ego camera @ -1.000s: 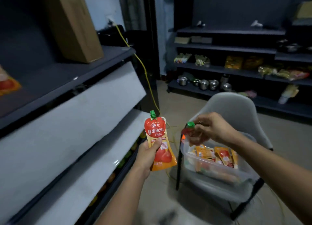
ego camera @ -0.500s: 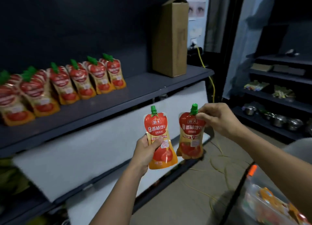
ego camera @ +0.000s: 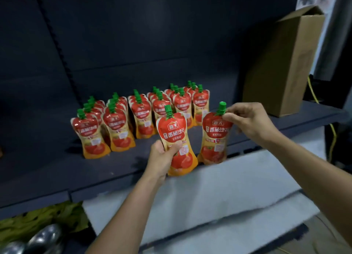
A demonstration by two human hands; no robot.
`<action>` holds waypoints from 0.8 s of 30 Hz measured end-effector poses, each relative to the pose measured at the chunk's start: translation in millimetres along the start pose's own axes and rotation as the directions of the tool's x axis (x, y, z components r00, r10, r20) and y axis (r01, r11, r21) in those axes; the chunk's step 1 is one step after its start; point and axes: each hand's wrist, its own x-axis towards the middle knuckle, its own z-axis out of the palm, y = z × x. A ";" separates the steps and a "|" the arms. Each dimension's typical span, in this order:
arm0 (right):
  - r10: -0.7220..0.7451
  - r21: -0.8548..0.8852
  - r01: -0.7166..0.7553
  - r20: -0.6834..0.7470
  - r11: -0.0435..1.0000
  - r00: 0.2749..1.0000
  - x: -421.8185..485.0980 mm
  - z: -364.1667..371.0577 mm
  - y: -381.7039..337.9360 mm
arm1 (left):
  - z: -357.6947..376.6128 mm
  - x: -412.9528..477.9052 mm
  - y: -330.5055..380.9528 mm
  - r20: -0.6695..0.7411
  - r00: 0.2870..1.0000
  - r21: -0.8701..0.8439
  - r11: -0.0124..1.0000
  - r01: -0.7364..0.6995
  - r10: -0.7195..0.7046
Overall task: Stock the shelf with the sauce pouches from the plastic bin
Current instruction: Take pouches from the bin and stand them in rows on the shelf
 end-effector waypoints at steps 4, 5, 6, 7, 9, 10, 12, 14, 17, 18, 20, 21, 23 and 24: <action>0.012 0.044 -0.013 0.036 0.999 0.999 20.1 14.9 9.7 | -8.6 21.2 2.8 -0.005 0.999 0.047 0.998 -0.041 0.041; 0.014 0.047 -0.016 0.040 0.999 0.999 33.4 28.0 13.3 | -17.5 35.1 3.6 -0.011 0.999 0.059 0.997 -0.048 0.048; 0.020 0.056 -0.023 0.039 0.998 0.999 46.2 41.0 16.6 | -25.6 49.3 3.5 -0.016 0.999 0.063 0.997 -0.046 0.047; 0.026 0.069 -0.029 0.042 0.997 0.999 56.5 52.2 19.0 | -32.3 60.8 3.4 -0.020 0.999 0.070 0.997 -0.041 0.042; 0.041 0.088 -0.047 0.066 0.995 0.997 72.8 70.9 25.4 | -42.4 78.3 2.8 -0.030 0.999 0.084 0.996 -0.036 0.039; 0.046 0.080 -0.053 0.089 0.995 0.995 79.0 77.7 28.5 | -46.3 85.2 3.2 -0.029 0.999 0.092 0.995 -0.039 0.042; 0.052 0.054 -0.060 0.138 0.997 0.989 89.0 87.9 34.4 | -53.7 96.1 10.2 -0.027 0.998 0.125 0.991 -0.056 0.060; 0.065 0.045 -0.074 0.163 0.996 0.985 98.9 93.4 38.0 | -62.6 106.2 22.7 -0.009 0.996 0.215 0.973 -0.085 0.089; 0.080 -0.025 -0.076 0.264 0.997 0.961 113.7 95.2 39.4 | -71.5 119.9 46.5 0.042 0.995 0.417 0.904 -0.095 0.086; 0.090 -0.041 -0.081 0.311 0.996 0.946 118.1 95.8 39.8 | -72.2 124.7 53.5 0.065 0.995 0.496 0.863 -0.093 0.070; 0.113 -0.067 -0.095 0.383 0.993 0.917 123.6 95.7 41.0 | -72.2 134.9 64.4 0.094 0.995 0.629 0.773 -0.084 0.032; 0.120 -0.082 -0.095 0.399 0.992 0.909 126.6 95.6 41.4 | -71.8 140.5 68.9 0.108 0.994 0.687 0.721 -0.089 0.020; 0.115 -0.095 -0.084 0.394 0.992 0.912 133.3 96.1 43.5 | -70.6 150.8 74.8 0.142 0.990 0.779 0.615 -0.118 0.009; 0.105 -0.097 -0.072 0.389 0.993 0.915 136.8 97.3 45.3 | -70.7 154.9 76.4 0.155 0.988 0.806 0.577 -0.134 0.013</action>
